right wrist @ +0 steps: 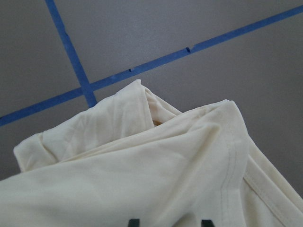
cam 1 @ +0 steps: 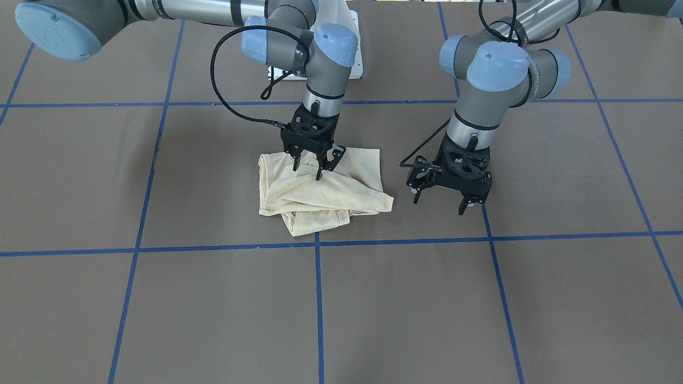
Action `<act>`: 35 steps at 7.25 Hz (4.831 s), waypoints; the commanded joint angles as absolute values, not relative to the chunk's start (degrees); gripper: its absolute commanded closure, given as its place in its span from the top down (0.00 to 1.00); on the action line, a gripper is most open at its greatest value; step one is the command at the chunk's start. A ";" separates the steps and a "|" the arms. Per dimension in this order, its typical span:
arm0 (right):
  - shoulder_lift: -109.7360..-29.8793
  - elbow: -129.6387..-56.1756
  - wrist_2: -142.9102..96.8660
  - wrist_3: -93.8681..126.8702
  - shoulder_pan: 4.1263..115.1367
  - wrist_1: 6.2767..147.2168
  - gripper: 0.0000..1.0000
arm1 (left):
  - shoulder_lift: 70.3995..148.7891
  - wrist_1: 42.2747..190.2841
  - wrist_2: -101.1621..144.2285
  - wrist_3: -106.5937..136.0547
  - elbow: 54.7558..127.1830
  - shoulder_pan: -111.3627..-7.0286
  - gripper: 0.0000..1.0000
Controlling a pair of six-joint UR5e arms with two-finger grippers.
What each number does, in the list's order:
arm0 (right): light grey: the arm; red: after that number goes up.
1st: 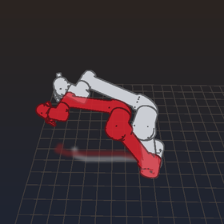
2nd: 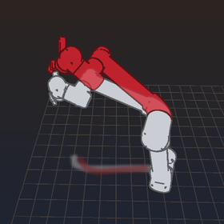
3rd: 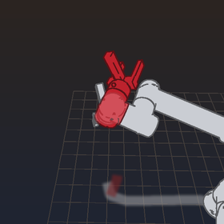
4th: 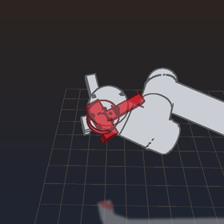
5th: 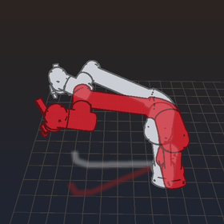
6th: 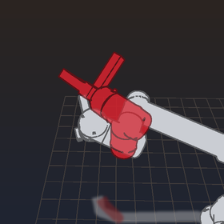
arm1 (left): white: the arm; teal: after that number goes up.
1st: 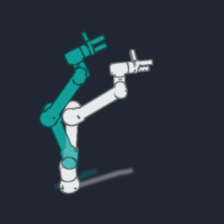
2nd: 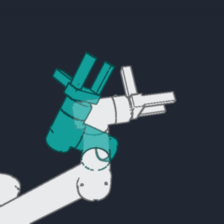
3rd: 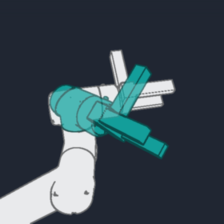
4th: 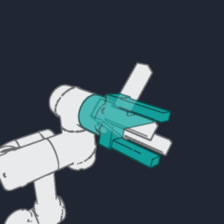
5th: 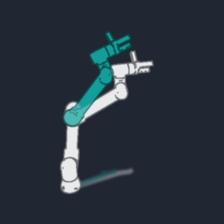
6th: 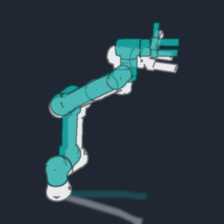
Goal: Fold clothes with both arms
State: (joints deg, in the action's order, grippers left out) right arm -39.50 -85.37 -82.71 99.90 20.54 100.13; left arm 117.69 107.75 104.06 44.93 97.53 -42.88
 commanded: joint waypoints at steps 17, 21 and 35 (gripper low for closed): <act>-84.06 -102.13 -126.47 8.09 75.98 88.68 1.00 | 97.77 98.09 119.51 -1.61 109.78 -74.73 1.00; -101.92 -102.22 -130.96 -9.49 87.27 88.33 1.00 | 86.75 97.82 121.46 -3.60 105.50 -86.82 1.00; -103.01 -103.01 -132.45 0.09 87.28 82.97 1.00 | 78.49 98.70 129.02 -3.16 102.66 -87.45 1.00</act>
